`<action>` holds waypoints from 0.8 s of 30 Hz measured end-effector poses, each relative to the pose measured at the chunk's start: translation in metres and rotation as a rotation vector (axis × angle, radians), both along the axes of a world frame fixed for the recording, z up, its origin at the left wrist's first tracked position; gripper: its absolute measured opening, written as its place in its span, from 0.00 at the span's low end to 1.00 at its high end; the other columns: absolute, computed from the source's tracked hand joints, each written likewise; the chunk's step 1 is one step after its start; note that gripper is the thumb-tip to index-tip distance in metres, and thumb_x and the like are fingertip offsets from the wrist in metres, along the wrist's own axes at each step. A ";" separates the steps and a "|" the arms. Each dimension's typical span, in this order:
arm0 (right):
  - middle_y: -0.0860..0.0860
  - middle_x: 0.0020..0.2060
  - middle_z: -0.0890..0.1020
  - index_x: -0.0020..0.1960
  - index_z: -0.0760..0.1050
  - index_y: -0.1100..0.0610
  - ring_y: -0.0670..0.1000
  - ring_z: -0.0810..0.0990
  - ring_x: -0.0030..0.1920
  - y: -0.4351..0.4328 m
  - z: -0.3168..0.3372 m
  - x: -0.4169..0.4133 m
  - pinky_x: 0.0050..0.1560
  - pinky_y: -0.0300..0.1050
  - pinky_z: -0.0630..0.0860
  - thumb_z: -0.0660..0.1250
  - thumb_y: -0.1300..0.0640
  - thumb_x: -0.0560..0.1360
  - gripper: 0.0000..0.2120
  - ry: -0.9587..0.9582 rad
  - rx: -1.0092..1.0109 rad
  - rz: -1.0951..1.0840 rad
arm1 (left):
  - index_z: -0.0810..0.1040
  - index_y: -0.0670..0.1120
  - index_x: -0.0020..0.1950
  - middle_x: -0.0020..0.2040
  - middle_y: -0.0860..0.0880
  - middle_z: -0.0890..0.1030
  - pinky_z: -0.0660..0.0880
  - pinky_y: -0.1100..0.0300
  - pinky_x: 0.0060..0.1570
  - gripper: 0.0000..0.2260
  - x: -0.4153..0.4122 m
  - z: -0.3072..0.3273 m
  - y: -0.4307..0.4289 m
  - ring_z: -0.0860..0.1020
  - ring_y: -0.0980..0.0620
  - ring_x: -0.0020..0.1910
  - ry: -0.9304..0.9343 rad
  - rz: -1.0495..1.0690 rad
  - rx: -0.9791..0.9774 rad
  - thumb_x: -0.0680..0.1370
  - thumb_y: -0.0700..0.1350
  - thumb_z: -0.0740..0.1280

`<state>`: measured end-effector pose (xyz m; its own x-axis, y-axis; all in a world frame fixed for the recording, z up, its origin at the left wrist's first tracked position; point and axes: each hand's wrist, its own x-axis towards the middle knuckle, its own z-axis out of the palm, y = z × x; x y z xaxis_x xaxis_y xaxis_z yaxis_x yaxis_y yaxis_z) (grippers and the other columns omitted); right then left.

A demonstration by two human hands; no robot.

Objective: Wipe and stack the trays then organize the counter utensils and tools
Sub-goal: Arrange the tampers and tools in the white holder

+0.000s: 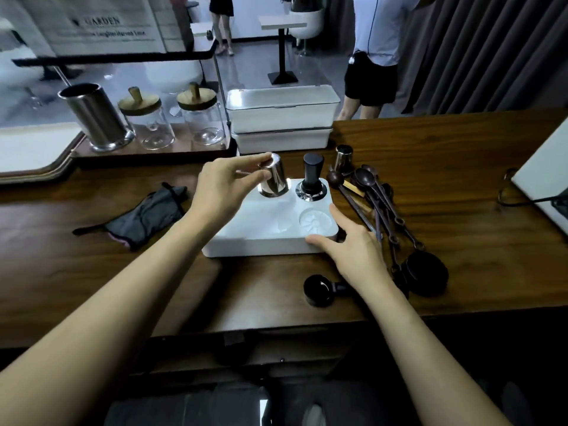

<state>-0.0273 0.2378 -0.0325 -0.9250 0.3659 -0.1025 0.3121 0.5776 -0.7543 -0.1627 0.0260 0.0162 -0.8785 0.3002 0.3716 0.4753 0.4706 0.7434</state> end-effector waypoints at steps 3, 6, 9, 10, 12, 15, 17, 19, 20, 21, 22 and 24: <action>0.51 0.72 0.74 0.78 0.62 0.40 0.57 0.70 0.72 0.000 0.000 0.001 0.69 0.56 0.70 0.72 0.33 0.70 0.41 0.014 -0.012 -0.005 | 0.84 0.59 0.62 0.49 0.61 0.86 0.79 0.61 0.53 0.14 0.020 0.000 0.010 0.82 0.67 0.47 -0.024 -0.041 -0.007 0.76 0.51 0.75; 0.51 0.74 0.72 0.78 0.63 0.42 0.56 0.67 0.75 0.000 0.004 0.002 0.71 0.53 0.68 0.73 0.36 0.70 0.40 0.036 -0.013 0.002 | 0.84 0.57 0.62 0.48 0.66 0.83 0.75 0.70 0.49 0.13 0.037 -0.003 0.020 0.81 0.70 0.47 -0.028 -0.067 -0.013 0.78 0.49 0.74; 0.51 0.74 0.71 0.78 0.63 0.42 0.56 0.66 0.75 0.001 0.007 0.002 0.70 0.51 0.66 0.75 0.38 0.71 0.40 0.036 -0.035 0.003 | 0.84 0.56 0.62 0.48 0.66 0.83 0.75 0.71 0.48 0.13 0.052 -0.004 0.031 0.82 0.70 0.46 -0.023 -0.069 -0.009 0.78 0.48 0.74; 0.51 0.74 0.72 0.78 0.64 0.43 0.56 0.66 0.75 0.002 0.008 0.002 0.70 0.51 0.66 0.75 0.39 0.71 0.39 0.039 -0.039 0.006 | 0.84 0.56 0.62 0.50 0.63 0.85 0.77 0.66 0.50 0.13 0.054 -0.005 0.033 0.83 0.68 0.47 -0.024 -0.080 -0.003 0.78 0.48 0.74; 0.51 0.74 0.72 0.78 0.64 0.43 0.56 0.65 0.75 0.003 0.008 0.003 0.71 0.51 0.65 0.75 0.39 0.71 0.39 0.038 -0.032 0.016 | 0.84 0.58 0.62 0.48 0.59 0.87 0.77 0.61 0.52 0.13 0.058 -0.005 0.038 0.83 0.66 0.48 -0.028 -0.082 -0.006 0.78 0.49 0.73; 0.51 0.74 0.72 0.78 0.63 0.42 0.57 0.65 0.75 0.005 0.009 0.002 0.70 0.51 0.65 0.74 0.39 0.71 0.39 0.032 -0.014 0.034 | 0.83 0.58 0.63 0.43 0.59 0.86 0.73 0.68 0.46 0.13 0.063 -0.008 0.046 0.83 0.67 0.48 -0.055 -0.067 -0.020 0.78 0.50 0.73; 0.52 0.73 0.72 0.78 0.63 0.42 0.57 0.66 0.75 0.007 0.008 0.002 0.69 0.51 0.66 0.74 0.39 0.71 0.39 0.027 0.009 0.044 | 0.83 0.59 0.63 0.45 0.57 0.87 0.73 0.67 0.47 0.14 0.065 -0.010 0.050 0.82 0.67 0.48 -0.053 -0.060 -0.026 0.78 0.50 0.73; 0.53 0.73 0.72 0.78 0.63 0.41 0.58 0.67 0.74 0.008 0.010 0.003 0.68 0.51 0.67 0.74 0.39 0.72 0.38 0.023 0.009 0.045 | 0.83 0.60 0.62 0.48 0.56 0.87 0.76 0.62 0.53 0.14 0.065 -0.013 0.053 0.83 0.67 0.49 -0.063 -0.057 -0.018 0.77 0.51 0.73; 0.53 0.73 0.72 0.78 0.63 0.41 0.58 0.67 0.74 0.008 0.011 0.003 0.68 0.51 0.68 0.73 0.38 0.72 0.38 0.020 0.012 0.047 | 0.83 0.60 0.62 0.49 0.56 0.87 0.77 0.61 0.55 0.14 0.065 -0.015 0.054 0.83 0.66 0.50 -0.066 -0.054 -0.030 0.77 0.51 0.74; 0.53 0.73 0.72 0.78 0.63 0.41 0.58 0.68 0.73 0.009 0.010 0.003 0.67 0.51 0.69 0.73 0.38 0.72 0.38 0.018 0.017 0.050 | 0.83 0.61 0.62 0.49 0.55 0.87 0.76 0.61 0.57 0.14 0.065 -0.017 0.055 0.83 0.66 0.50 -0.066 -0.049 -0.048 0.77 0.51 0.74; 0.54 0.73 0.73 0.78 0.63 0.41 0.58 0.69 0.72 0.010 0.009 0.002 0.66 0.51 0.69 0.73 0.38 0.72 0.38 0.018 0.020 0.055 | 0.83 0.61 0.62 0.48 0.55 0.88 0.76 0.61 0.57 0.13 0.066 -0.018 0.056 0.83 0.66 0.51 -0.064 -0.043 -0.065 0.77 0.52 0.74; 0.54 0.72 0.73 0.78 0.63 0.40 0.58 0.71 0.71 0.011 0.007 0.002 0.65 0.51 0.70 0.73 0.37 0.72 0.38 0.020 0.021 0.059 | 0.84 0.59 0.62 0.46 0.54 0.88 0.76 0.60 0.58 0.13 0.068 -0.020 0.058 0.83 0.65 0.51 -0.056 -0.033 -0.075 0.77 0.51 0.74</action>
<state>-0.0255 0.2489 -0.0251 -0.9468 0.3123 -0.0770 0.2621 0.6104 -0.7475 -0.0945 0.0836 -0.0040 -0.8863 0.3546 0.2979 0.4504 0.5106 0.7324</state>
